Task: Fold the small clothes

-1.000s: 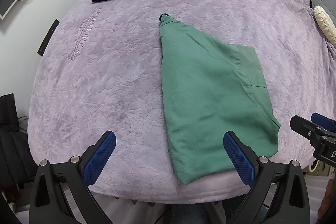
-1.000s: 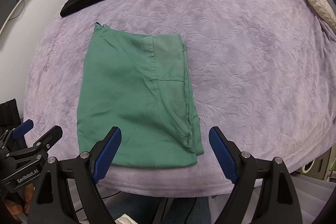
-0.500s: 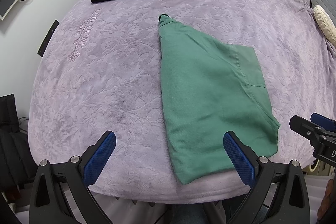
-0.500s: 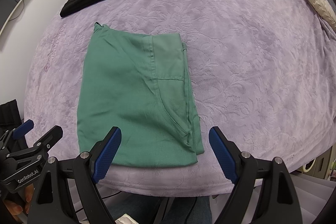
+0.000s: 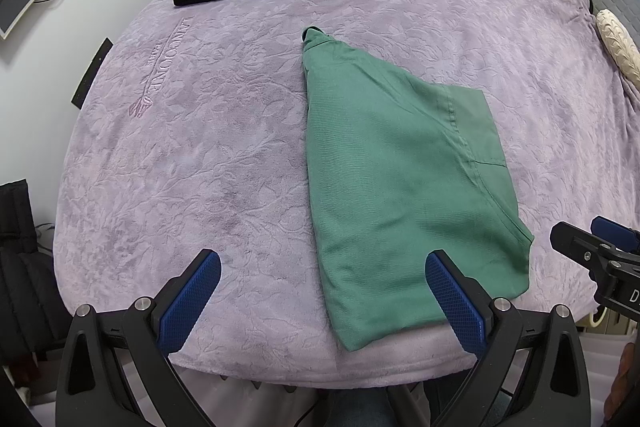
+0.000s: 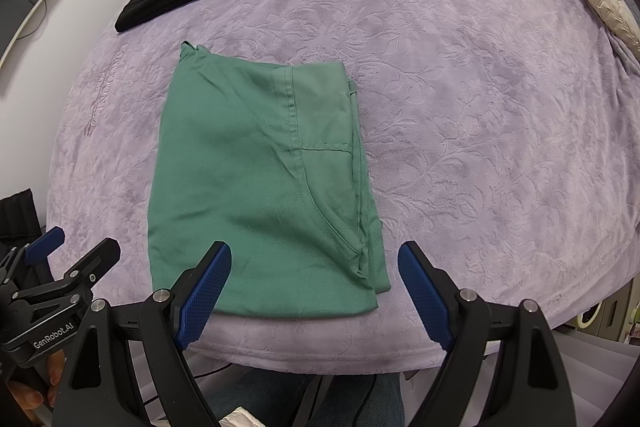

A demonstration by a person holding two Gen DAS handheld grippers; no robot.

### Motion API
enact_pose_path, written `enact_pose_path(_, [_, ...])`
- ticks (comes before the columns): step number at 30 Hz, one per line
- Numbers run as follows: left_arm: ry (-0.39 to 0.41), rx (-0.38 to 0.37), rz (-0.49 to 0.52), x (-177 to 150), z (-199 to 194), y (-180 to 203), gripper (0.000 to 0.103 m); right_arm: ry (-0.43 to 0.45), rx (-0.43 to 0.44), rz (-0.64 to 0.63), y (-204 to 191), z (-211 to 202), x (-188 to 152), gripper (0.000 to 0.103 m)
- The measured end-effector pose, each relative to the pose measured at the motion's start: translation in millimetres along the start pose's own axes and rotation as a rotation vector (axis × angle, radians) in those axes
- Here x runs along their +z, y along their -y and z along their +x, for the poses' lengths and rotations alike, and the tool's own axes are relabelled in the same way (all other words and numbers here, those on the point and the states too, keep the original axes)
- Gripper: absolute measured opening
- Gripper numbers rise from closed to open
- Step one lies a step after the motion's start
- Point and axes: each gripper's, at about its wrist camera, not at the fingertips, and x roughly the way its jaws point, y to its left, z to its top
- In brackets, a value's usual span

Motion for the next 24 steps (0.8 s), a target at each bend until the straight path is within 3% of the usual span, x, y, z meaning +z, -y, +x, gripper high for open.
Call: enact_pose_path(24, [0.002,0.016,-0.011,2.5,1.7,-7.2,0.102,-0.016,0.008,-0.001,0.2,0.5,-1.9,0.088])
